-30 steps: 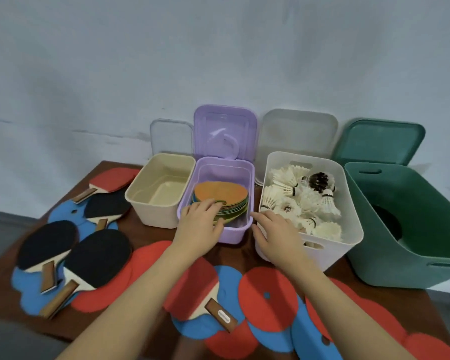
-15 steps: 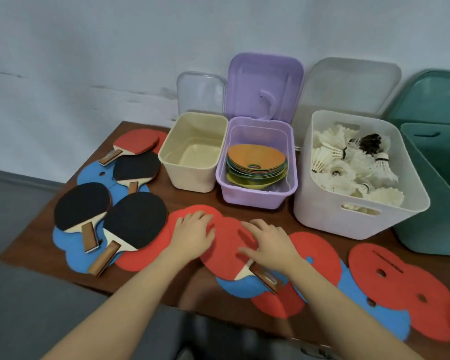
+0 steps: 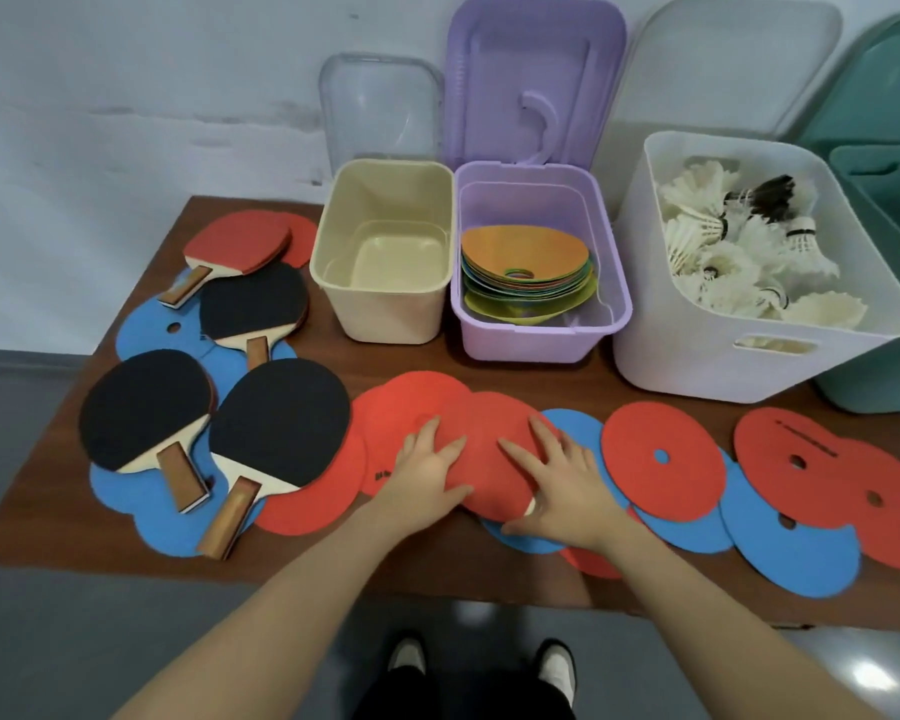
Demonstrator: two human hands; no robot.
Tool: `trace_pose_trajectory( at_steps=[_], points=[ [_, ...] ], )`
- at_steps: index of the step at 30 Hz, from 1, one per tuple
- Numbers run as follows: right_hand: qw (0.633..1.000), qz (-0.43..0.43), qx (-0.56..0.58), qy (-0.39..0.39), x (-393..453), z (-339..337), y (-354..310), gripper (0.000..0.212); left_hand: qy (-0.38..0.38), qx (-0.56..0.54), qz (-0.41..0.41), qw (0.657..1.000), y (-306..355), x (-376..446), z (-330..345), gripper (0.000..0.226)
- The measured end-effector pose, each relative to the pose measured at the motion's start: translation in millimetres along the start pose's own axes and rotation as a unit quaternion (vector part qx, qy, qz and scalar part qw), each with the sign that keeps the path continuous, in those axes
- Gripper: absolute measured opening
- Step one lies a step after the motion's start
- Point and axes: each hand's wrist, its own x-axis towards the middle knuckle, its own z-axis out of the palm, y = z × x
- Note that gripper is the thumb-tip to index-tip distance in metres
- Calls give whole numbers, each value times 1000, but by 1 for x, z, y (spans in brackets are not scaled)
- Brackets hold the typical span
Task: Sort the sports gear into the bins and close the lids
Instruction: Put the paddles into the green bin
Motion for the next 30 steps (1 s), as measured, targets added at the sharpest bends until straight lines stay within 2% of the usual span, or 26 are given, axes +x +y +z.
trace_pose_trajectory(
  at_steps=[3, 6, 10, 12, 15, 18, 22, 30],
  points=[
    [998, -11, 21, 58, -3, 4, -8, 89, 28, -25, 29, 999, -9, -2, -2, 64],
    [994, -17, 46, 102, -1, 5, -20, 84, 81, -32, 70, 994, -22, -8, -10, 58],
    [992, -8, 60, 111, 12, -1, -51, 85, 121, 21, 79, 989, -43, -18, -35, 52],
    [991, 16, 74, 110, 21, -2, -72, 88, 154, 38, 43, 986, -61, -26, -47, 51],
    [982, 80, 134, 107, 31, 3, -101, 92, 231, 65, -95, 966, -96, -41, -60, 62],
    [978, 110, 143, 101, 36, 13, -119, 88, 169, 94, -202, 960, -126, -49, -71, 92],
    [979, 120, 123, 110, 40, 19, -129, 84, 90, 101, -225, 965, -141, -50, -72, 117],
    [984, 136, 98, 65, 46, 22, -124, 106, 96, 123, -213, 965, -145, -50, -67, 122]
  ],
)
